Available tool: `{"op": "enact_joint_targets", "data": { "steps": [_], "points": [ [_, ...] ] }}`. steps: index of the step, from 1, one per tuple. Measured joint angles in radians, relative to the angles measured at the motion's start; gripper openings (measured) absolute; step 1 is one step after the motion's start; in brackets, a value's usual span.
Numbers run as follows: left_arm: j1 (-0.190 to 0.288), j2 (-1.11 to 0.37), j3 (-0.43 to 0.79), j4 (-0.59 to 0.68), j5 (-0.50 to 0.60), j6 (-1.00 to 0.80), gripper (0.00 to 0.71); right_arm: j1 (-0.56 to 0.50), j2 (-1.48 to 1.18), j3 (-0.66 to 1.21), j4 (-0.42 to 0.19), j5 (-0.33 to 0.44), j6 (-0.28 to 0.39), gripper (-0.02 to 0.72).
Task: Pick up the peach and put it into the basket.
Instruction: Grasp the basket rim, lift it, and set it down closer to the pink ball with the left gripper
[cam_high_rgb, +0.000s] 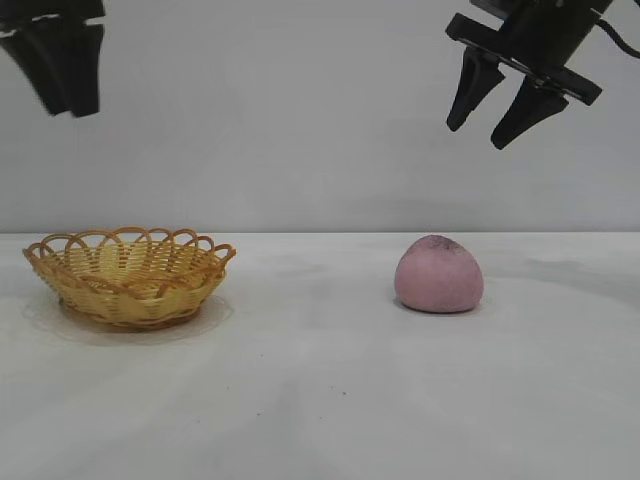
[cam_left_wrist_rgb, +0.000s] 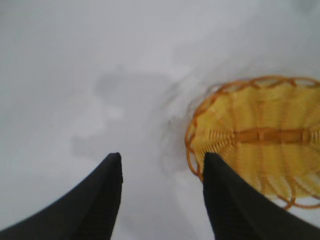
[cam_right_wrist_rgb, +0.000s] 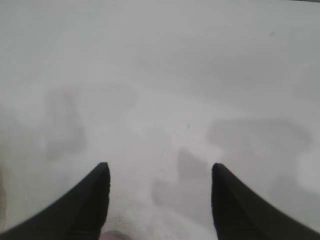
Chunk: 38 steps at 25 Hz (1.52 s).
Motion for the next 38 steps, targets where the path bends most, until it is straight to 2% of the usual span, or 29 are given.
{"op": "enact_joint_targets", "data": {
  "steps": [13, 14, 16, 17, 18, 28, 32, 33, 34, 35, 38],
  "points": [
    [0.0, 0.154, -0.002, -0.019, 0.035, 0.024, 0.356, 0.0, 0.0, 0.0, 0.0, 0.019, 0.0, 0.382],
    [0.0, 0.165, -0.002, -0.027, 0.035, 0.024, 0.307, 0.0, 0.0, 0.0, 0.0, 0.019, 0.0, 0.382],
    [0.0, 0.185, -0.01, -0.031, 0.035, 0.026, 0.302, 0.0, 0.0, 0.0, 0.0, 0.019, 0.0, 0.382],
    [0.0, 0.194, -0.018, -0.031, 0.035, 0.026, 0.253, 0.0, 0.0, 0.0, 0.0, 0.019, 0.0, 0.382],
    [0.0, 0.2, -0.028, -0.034, 0.035, 0.028, 0.244, 0.0, 0.0, 0.0, 0.0, 0.019, 0.0, 0.382],
    [0.0, 0.287, -0.119, -0.037, 0.039, 0.028, 0.251, 0.0, 0.0, 0.0, 0.0, 0.019, -0.002, 0.382],
    [0.0, 0.297, -0.131, -0.045, 0.035, 0.054, 0.069, 0.0, 0.0, 0.0, 0.0, 0.019, -0.002, 0.382],
    [0.0, 0.297, -0.132, -0.047, 0.037, 0.065, 0.049, 0.0, 0.0, 0.0, 0.0, 0.019, -0.002, 0.382],
    [0.0, 0.297, -0.132, -0.05, 0.038, 0.073, 0.06, 0.0, 0.0, 0.0, 0.0, 0.019, -0.002, 0.382],
    [0.0, 0.297, -0.133, -0.052, 0.041, 0.077, 0.0, 0.0, 0.0, 0.0, 0.0, 0.017, -0.004, 0.382],
    [0.0, 0.299, -0.138, -0.06, 0.043, 0.079, 0.0, 0.0, 0.0, 0.0, 0.0, 0.015, -0.004, 0.382]
  ]
}}
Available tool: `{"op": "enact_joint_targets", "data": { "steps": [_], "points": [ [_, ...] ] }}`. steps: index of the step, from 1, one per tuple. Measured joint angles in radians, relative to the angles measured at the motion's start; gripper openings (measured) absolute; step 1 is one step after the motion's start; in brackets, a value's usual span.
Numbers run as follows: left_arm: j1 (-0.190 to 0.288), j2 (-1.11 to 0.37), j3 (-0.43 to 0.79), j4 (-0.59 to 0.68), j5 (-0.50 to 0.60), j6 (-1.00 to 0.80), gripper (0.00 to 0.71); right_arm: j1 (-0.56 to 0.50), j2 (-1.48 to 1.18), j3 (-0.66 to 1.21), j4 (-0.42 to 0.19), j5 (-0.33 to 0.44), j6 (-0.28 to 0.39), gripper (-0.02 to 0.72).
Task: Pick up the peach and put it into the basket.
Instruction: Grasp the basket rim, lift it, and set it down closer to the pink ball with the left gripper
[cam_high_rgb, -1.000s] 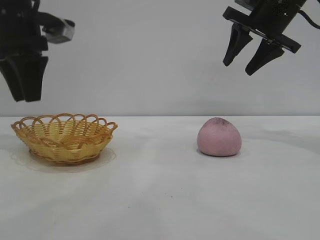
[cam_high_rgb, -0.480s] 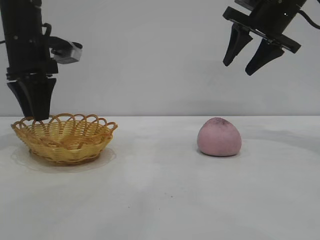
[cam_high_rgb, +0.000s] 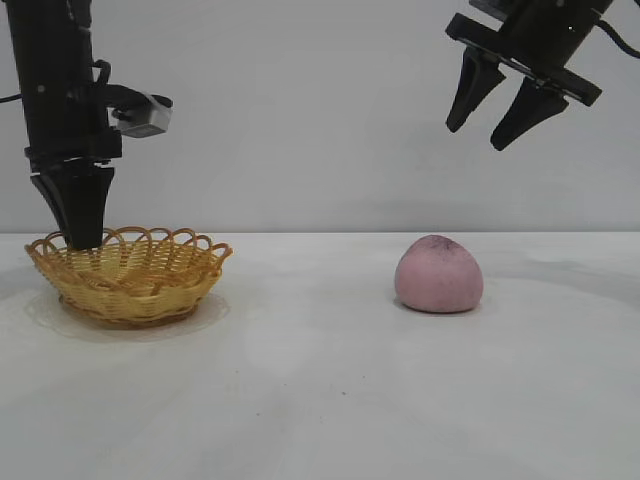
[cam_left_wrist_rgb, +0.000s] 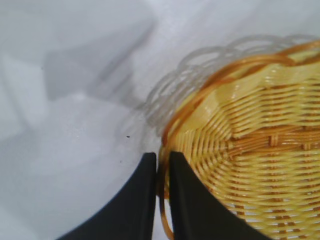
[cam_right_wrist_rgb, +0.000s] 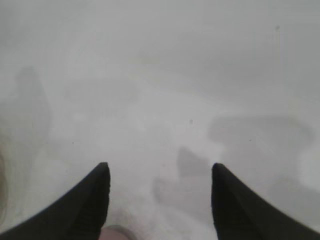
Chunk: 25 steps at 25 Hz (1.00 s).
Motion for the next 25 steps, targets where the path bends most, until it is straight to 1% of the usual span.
{"op": "enact_joint_targets", "data": {
  "steps": [2, 6, 10, 12, 15, 18, 21, 25],
  "points": [
    [0.0, 0.004, -0.009, -0.019, 0.013, -0.011, 0.0, 0.0, 0.0, 0.0, 0.0, -0.004, 0.0, 0.382],
    [0.0, 0.023, -0.08, -0.046, 0.066, -0.116, 0.0, 0.0, 0.0, 0.0, 0.0, -0.004, 0.0, 0.382],
    [0.0, 0.023, -0.16, -0.061, 0.072, -0.356, 0.0, 0.0, 0.0, 0.0, 0.0, -0.004, 0.0, 0.382],
    [-0.002, 0.021, -0.17, -0.098, 0.072, -0.449, 0.0, 0.0, 0.0, 0.0, 0.0, -0.002, 0.0, 0.382],
    [-0.027, 0.019, -0.17, -0.128, 0.072, -0.551, 0.0, 0.0, 0.0, 0.0, 0.0, 0.001, 0.0, 0.382],
    [-0.077, 0.019, -0.17, -0.129, 0.072, -0.624, 0.0, 0.0, 0.0, 0.0, 0.0, 0.004, 0.0, 0.382],
    [-0.122, 0.019, -0.17, -0.093, 0.074, -0.687, 0.0, 0.0, 0.0, 0.0, 0.0, 0.006, 0.0, 0.382],
    [-0.133, 0.019, -0.143, -0.093, 0.074, -0.726, 0.0, 0.0, 0.0, 0.0, 0.0, 0.008, 0.0, 0.382]
  ]
}}
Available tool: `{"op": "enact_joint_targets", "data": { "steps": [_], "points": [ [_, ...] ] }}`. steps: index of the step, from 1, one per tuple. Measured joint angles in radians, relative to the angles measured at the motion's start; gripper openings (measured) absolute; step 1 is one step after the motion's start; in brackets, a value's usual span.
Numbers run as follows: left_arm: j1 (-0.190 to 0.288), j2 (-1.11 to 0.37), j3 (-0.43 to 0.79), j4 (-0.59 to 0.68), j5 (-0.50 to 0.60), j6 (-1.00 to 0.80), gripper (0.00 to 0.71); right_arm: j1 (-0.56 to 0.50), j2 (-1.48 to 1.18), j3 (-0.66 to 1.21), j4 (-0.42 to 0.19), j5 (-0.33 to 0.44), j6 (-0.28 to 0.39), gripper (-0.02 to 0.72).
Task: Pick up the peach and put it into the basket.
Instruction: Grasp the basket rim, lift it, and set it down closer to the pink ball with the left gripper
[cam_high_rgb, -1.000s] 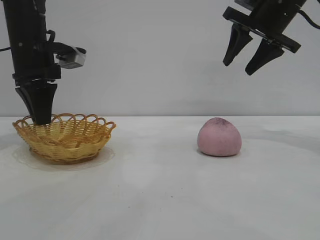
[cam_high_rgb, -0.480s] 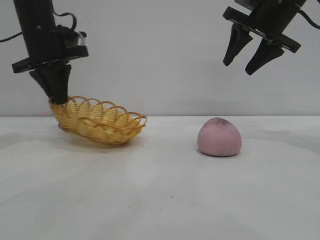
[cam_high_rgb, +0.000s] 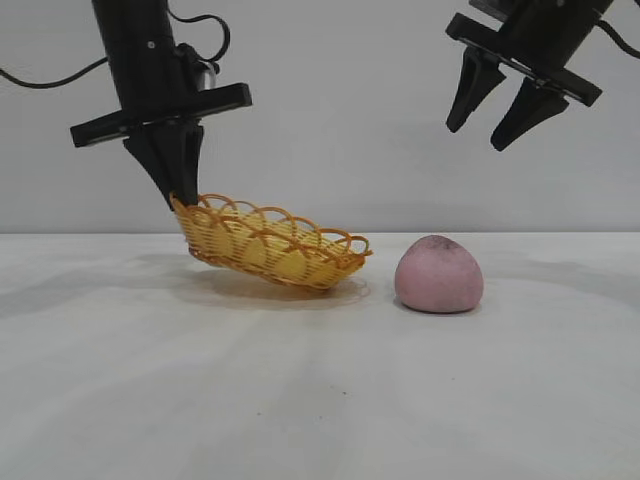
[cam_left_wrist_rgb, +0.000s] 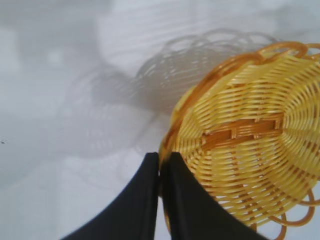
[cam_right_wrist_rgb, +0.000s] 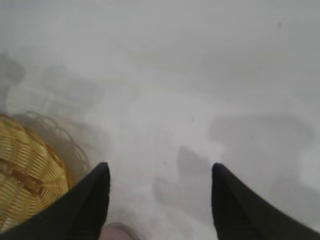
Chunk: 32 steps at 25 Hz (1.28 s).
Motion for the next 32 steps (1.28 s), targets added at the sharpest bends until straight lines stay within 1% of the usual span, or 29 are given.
{"op": "enact_joint_targets", "data": {
  "steps": [11, 16, 21, 27, 28, 29, 32],
  "points": [
    [0.004, -0.018, 0.13, -0.013, -0.004, -0.019, 0.0, 0.0, 0.0, 0.0, 0.0, 0.0, 0.0, 0.382],
    [0.018, -0.029, 0.177, -0.085, -0.004, -0.026, 0.0, 0.0, 0.0, 0.0, 0.009, 0.002, 0.0, 0.382],
    [0.02, -0.029, 0.191, -0.142, -0.014, -0.023, 0.0, 0.0, 0.0, 0.0, 0.011, 0.006, 0.0, 0.382],
    [0.02, -0.029, 0.191, -0.136, -0.02, -0.057, 0.0, 0.0, 0.0, 0.0, 0.011, 0.017, 0.0, 0.382],
    [0.02, -0.029, 0.191, -0.125, -0.02, -0.064, 0.06, 0.0, 0.0, 0.0, 0.011, 0.017, 0.0, 0.382],
    [0.02, -0.029, 0.191, -0.109, -0.02, -0.073, 0.06, 0.0, 0.0, 0.0, 0.011, 0.019, 0.0, 0.382],
    [0.02, -0.029, 0.191, -0.077, -0.02, -0.089, 0.246, 0.0, 0.0, 0.0, 0.011, 0.019, 0.002, 0.382]
  ]
}}
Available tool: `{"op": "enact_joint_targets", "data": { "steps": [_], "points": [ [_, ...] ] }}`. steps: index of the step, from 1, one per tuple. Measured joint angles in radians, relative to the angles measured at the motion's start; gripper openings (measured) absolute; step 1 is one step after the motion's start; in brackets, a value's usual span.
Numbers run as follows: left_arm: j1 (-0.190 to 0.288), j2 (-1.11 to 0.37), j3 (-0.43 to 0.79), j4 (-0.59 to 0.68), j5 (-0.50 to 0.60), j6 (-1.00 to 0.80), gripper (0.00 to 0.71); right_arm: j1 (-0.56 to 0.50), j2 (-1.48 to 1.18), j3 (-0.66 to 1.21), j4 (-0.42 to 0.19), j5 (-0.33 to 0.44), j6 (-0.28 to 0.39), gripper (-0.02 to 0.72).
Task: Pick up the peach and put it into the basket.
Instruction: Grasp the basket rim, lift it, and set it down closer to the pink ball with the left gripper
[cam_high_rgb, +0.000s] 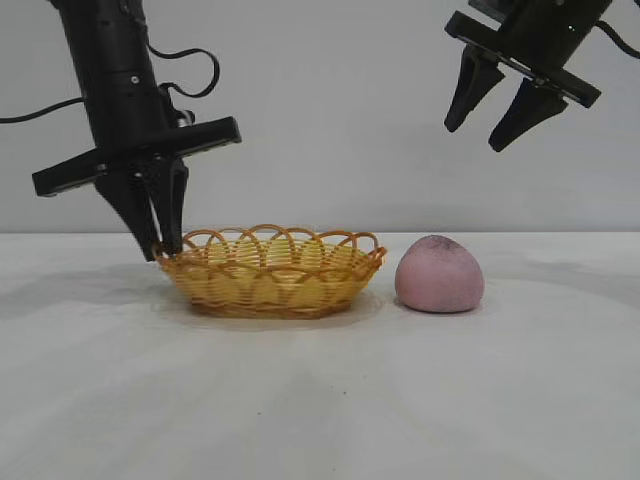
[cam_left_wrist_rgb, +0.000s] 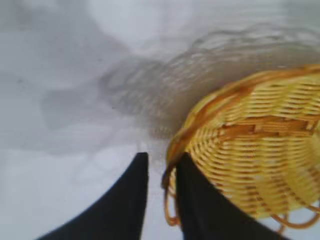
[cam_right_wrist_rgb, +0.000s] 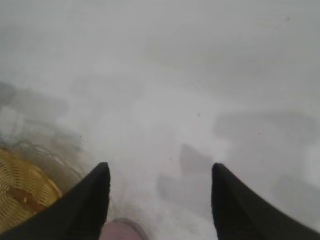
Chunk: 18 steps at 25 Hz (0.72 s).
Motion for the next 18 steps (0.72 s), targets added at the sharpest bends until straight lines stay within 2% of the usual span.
{"op": "enact_joint_targets", "data": {
  "steps": [2, 4, 7, 8, 9, 14, 18],
  "points": [
    [0.0, 0.0, 0.0, 0.004, 0.0, -0.004, 0.358, 0.0, 0.0, 0.0, 0.0, 0.005, 0.002, 0.382],
    [0.0, 0.0, 0.0, 0.004, 0.0, -0.004, 0.424, 0.0, 0.0, 0.0, 0.0, 0.015, 0.002, 0.382],
    [0.0, -0.015, 0.0, 0.018, 0.0, 0.007, 0.411, 0.0, 0.0, 0.0, 0.0, 0.051, 0.002, 0.382],
    [0.0, -0.031, 0.0, 0.031, 0.0, 0.019, 0.451, 0.0, 0.0, 0.0, 0.0, 0.068, 0.002, 0.382],
    [0.0, -0.052, 0.0, 0.057, 0.0, 0.023, 0.436, 0.0, 0.0, 0.0, 0.0, 0.085, 0.002, 0.382],
    [0.0, -0.19, 0.0, 0.267, 0.009, 0.032, 0.436, 0.0, 0.0, 0.0, 0.0, 0.174, 0.002, 0.382],
    [0.0, -0.291, 0.0, 0.4, 0.022, 0.034, 0.436, 0.0, -0.002, 0.0, 0.0, 0.191, 0.002, 0.382]
  ]
}}
